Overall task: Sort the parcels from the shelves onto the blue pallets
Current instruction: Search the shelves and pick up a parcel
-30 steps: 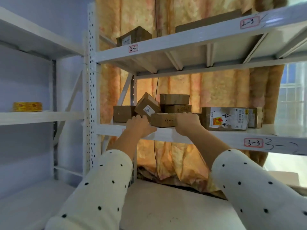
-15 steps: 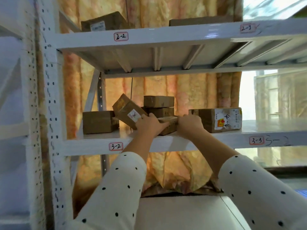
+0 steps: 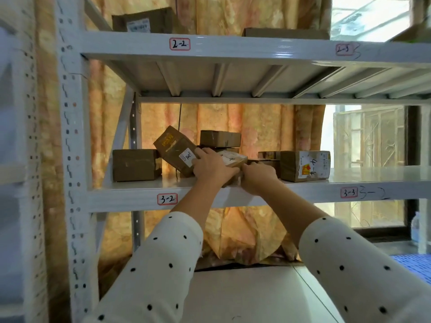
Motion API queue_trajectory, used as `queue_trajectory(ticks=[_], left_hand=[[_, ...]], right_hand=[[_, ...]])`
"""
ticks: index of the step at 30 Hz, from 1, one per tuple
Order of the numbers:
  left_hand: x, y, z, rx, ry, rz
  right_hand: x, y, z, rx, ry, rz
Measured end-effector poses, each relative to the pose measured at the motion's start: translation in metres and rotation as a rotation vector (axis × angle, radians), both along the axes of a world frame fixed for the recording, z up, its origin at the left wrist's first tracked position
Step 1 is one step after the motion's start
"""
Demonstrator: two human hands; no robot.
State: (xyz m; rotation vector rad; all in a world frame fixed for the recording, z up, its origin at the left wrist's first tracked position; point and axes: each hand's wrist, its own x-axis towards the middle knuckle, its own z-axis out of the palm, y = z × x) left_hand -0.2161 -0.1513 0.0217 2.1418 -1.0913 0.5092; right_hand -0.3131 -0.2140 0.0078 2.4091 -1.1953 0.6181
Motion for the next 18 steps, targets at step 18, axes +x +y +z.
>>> queue_trajectory(ticks=[18], left_hand=[[-0.017, 0.044, -0.019, -0.177, 0.078, -0.056]], right_hand=[[-0.013, 0.027, -0.008, 0.292, -0.420, 0.324]])
